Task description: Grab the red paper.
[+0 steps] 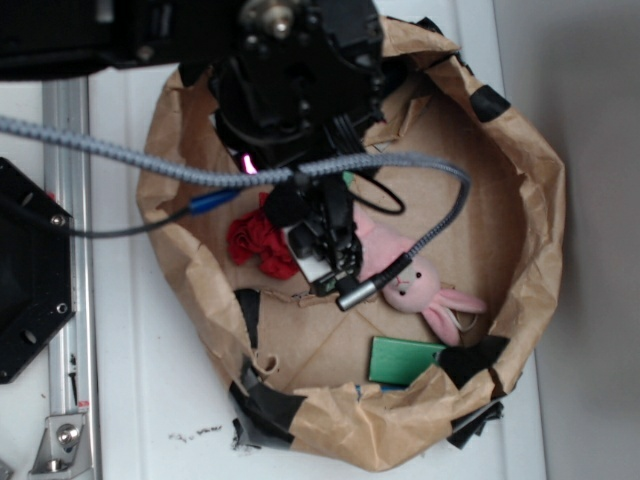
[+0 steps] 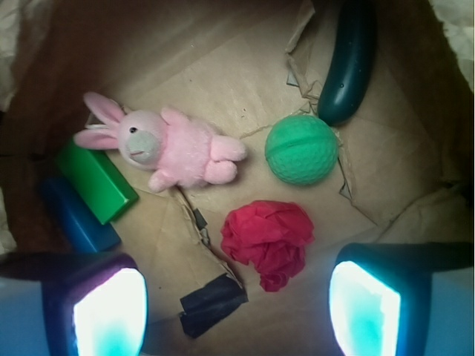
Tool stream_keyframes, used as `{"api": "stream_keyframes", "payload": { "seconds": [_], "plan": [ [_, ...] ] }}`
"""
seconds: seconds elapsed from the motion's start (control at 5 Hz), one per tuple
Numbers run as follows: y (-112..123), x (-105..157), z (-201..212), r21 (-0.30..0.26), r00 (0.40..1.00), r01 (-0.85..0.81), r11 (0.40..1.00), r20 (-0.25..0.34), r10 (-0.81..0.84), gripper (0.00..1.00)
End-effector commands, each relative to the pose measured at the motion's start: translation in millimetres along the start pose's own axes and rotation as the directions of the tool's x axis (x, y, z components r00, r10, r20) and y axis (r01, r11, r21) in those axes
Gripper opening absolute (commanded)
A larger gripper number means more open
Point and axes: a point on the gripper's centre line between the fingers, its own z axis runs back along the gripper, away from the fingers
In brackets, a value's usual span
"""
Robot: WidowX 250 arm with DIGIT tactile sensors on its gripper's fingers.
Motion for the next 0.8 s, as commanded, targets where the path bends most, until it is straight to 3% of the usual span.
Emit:
{"api": "stream_keyframes", "payload": {
  "seconds": [0.0, 0.2, 0.4, 0.6],
  "plan": [
    [3, 3, 8, -0.012, 0.999, 0.004, 1.000, 0.032, -0.004, 1.00],
    [14, 3, -37, -0.001, 0.999, 0.040, 0.999, 0.001, -0.040, 1.00],
    [10, -14, -60, 0.020, 0.992, 0.125, 0.992, -0.029, -0.124, 1.00],
    [7, -25, -87, 0.147, 0.980, 0.197, 0.969, -0.032, -0.194, 1.00]
  ]
}}
